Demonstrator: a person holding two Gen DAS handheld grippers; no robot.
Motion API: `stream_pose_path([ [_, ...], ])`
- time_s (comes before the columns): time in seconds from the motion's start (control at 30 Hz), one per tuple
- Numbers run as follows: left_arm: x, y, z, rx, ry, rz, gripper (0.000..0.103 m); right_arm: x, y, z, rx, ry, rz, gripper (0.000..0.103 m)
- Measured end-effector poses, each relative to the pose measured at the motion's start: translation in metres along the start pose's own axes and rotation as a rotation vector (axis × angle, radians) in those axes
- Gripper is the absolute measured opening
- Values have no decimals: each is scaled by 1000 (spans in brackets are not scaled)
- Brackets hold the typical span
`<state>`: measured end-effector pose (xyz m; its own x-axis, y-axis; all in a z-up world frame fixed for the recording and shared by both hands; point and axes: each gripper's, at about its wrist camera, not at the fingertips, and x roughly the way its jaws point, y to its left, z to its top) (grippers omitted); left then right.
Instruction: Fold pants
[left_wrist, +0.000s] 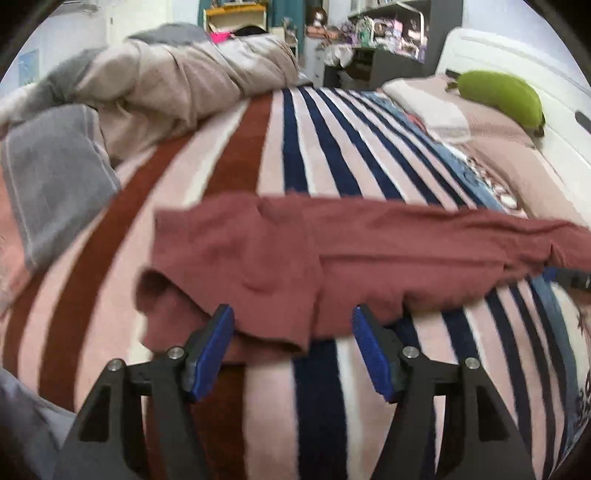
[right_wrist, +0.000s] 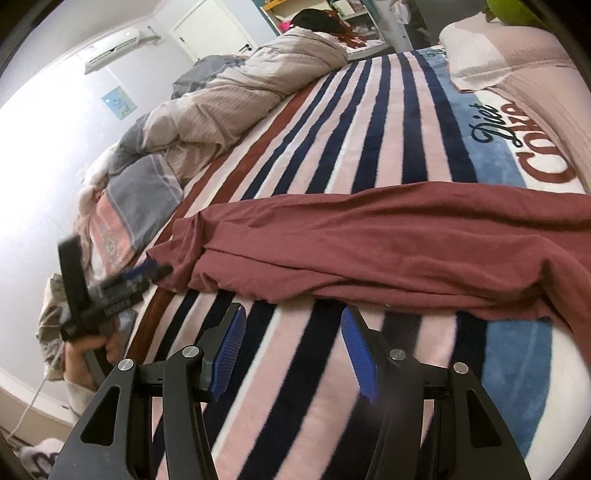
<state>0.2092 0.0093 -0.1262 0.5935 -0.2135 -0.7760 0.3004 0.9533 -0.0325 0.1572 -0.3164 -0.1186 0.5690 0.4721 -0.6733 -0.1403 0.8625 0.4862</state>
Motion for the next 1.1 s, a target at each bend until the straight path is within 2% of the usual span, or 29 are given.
stream_pose_path([
  [0.13, 14, -4, -7, -17, 30, 13, 54, -3, -4, -4, 9, -4, 15, 50],
  [0.23, 16, -4, -7, -27, 29, 46, 40, -3, -6, -6, 11, 0, 19, 50],
  [0.3, 17, -4, -6, -22, 17, 99, 28, -4, -8, -6, 11, 0, 18, 50],
  [0.37, 20, -4, -5, 2, 23, 155, 28, -5, -10, -5, 17, -2, 16, 50],
  [0.43, 20, -4, -6, 13, 21, 167, 29, -5, -11, -7, 22, -5, 17, 50],
  [0.5, 21, -6, -7, 22, 24, 177, 44, -5, -11, -7, 22, -3, 17, 50],
  [0.57, 23, -5, -7, 29, 25, 181, 44, -4, -11, -7, 20, 0, 17, 50],
  [0.63, 24, -2, -7, 25, 22, 190, 28, -3, -10, -7, 20, 2, 20, 50],
  [0.67, 22, 2, -6, 12, 19, 165, 14, -3, -10, -7, 20, 2, 21, 50],
  [0.7, 20, 3, -5, 3, 15, 155, 9, -3, -10, -8, 21, 2, 22, 50],
  [0.83, 1, 18, 10, -14, -51, 168, 7, -4, -7, -7, 21, 0, 18, 50],
  [0.9, -7, 30, 28, -19, -91, 238, 7, -4, -6, -7, 18, 1, 16, 50],
  [1.1, -2, 61, 76, -65, -116, 394, 7, 0, -1, -5, 8, 8, 6, 50],
])
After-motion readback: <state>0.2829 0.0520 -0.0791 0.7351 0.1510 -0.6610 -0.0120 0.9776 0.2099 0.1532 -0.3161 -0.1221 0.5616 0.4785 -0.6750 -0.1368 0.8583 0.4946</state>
